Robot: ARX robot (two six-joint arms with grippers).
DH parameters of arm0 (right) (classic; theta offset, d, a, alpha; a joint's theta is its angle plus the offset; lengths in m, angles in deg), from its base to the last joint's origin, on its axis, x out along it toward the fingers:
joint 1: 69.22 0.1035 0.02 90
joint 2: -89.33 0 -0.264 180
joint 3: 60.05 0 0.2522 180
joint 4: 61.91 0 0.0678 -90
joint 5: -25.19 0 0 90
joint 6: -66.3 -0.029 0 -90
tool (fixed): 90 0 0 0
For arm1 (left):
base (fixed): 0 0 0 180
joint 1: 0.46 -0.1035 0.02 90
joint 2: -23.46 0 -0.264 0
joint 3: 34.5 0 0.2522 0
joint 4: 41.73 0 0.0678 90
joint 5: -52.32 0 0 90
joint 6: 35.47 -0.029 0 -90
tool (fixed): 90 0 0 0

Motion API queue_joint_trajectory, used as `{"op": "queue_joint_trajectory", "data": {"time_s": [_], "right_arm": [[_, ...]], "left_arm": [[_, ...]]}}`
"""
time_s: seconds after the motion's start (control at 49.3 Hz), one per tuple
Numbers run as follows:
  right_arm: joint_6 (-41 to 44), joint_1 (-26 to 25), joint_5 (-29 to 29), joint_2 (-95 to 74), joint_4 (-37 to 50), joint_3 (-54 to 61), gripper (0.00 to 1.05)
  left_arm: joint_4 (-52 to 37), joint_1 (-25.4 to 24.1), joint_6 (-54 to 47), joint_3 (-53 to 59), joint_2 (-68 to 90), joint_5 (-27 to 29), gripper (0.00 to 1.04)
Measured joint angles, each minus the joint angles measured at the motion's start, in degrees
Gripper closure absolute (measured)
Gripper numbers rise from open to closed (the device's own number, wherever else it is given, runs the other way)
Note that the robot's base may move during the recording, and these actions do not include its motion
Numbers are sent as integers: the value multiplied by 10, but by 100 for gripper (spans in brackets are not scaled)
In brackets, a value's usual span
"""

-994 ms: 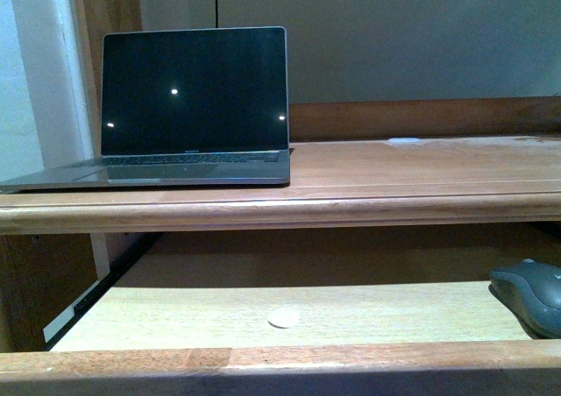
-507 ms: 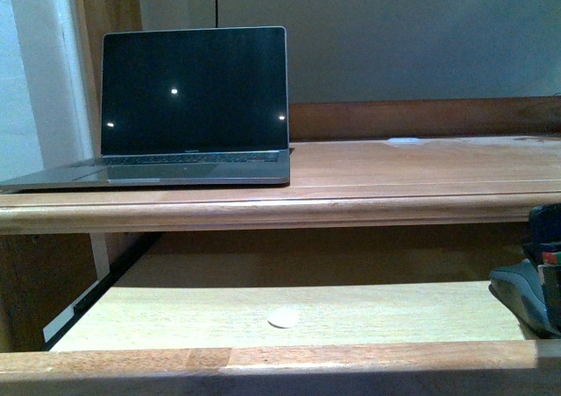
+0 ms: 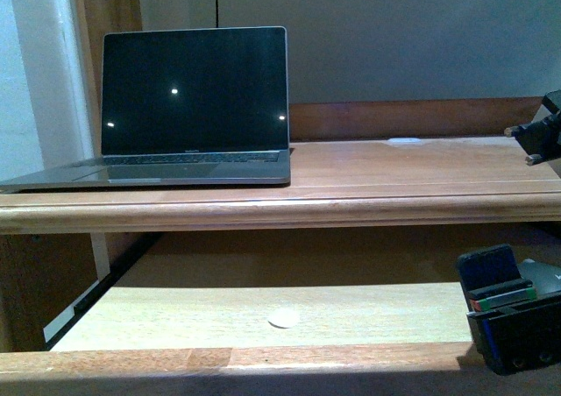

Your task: Place mouse

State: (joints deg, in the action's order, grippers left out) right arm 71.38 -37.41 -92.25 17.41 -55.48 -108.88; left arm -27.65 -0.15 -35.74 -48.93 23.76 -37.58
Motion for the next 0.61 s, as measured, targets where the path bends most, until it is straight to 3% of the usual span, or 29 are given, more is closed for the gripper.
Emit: {"op": "queue_joint_trajectory", "data": {"time_s": [0.203, 0.466, 0.608], "right_arm": [[11, -6, -7, -27, -14, -30, 7], [-1, -18, -1, -34, -134, -74, 7], [-15, -26, 18, -34, -196, -99, 7]], "left_arm": [[0, 0, 0, 0, 0, 0, 56], [0, 0, 0, 0, 0, 0, 6], [0, 0, 0, 0, 0, 0, 8]]}}
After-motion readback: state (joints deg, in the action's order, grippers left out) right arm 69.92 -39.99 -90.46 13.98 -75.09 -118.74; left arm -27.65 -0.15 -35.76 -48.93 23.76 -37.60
